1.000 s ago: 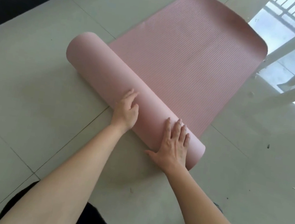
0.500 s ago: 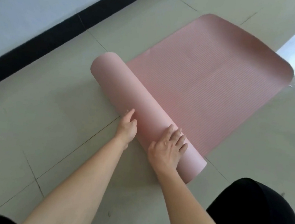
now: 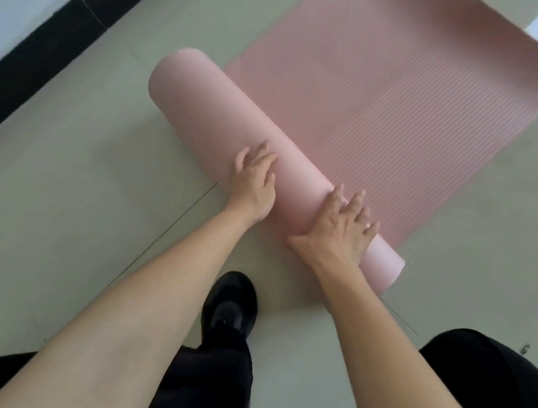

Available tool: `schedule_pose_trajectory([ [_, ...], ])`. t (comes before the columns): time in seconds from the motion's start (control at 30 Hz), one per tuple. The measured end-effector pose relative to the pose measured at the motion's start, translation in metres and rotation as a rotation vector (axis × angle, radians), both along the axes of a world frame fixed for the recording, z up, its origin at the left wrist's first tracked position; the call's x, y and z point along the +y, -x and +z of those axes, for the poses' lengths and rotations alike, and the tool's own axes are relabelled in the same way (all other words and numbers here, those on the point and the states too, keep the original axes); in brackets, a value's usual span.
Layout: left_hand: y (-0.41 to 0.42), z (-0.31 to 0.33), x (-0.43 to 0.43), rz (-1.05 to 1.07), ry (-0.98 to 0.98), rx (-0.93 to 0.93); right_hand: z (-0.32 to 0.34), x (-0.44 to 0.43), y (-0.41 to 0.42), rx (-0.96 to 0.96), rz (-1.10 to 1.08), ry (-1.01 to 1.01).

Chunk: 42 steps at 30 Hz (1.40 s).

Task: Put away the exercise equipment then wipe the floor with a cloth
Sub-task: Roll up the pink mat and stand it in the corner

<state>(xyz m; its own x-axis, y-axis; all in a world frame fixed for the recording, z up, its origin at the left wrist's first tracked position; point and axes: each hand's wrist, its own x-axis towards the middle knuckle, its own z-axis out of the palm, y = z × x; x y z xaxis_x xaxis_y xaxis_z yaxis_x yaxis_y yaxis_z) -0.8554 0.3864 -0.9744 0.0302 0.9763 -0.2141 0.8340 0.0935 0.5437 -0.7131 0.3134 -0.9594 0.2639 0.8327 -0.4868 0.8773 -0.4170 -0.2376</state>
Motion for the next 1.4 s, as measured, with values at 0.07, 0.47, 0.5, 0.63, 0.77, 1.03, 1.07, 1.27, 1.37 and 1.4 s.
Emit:
schedule_pose_trajectory([
  [0.07,-0.012,-0.01,0.01,-0.13,-0.089,0.068,0.001,0.004,-0.007,-0.014,-0.053,-0.064],
  [0.47,-0.105,0.006,0.124,-0.638,0.238,0.418,-0.025,0.015,-0.011,-0.141,-0.022,-0.184],
  [0.5,-0.106,0.009,0.128,-0.681,0.239,0.434,-0.025,0.021,-0.018,-0.151,-0.026,-0.169],
  [0.63,-0.109,0.021,0.148,-0.812,0.216,0.528,-0.013,0.052,-0.049,-0.166,-0.128,-0.163],
  [0.77,-0.126,0.035,0.172,-0.843,0.195,0.575,-0.004,0.074,-0.062,-0.184,-0.334,-0.222],
  [1.03,-0.151,0.024,0.179,-0.817,0.135,0.542,0.001,0.09,-0.098,-0.223,-0.458,-0.223],
  [1.07,-0.154,0.022,0.18,-0.817,0.139,0.541,0.0,0.085,-0.097,-0.222,-0.427,-0.229],
  [1.27,-0.167,0.016,0.203,-0.799,0.07,0.576,-0.027,0.073,-0.101,-0.301,-0.263,-0.164],
  [1.37,-0.163,0.017,0.197,-0.809,0.073,0.581,-0.027,0.076,-0.109,-0.284,-0.269,-0.127],
  [1.4,-0.161,0.018,0.194,-0.807,0.074,0.587,-0.024,0.081,-0.113,-0.275,-0.248,-0.115],
])
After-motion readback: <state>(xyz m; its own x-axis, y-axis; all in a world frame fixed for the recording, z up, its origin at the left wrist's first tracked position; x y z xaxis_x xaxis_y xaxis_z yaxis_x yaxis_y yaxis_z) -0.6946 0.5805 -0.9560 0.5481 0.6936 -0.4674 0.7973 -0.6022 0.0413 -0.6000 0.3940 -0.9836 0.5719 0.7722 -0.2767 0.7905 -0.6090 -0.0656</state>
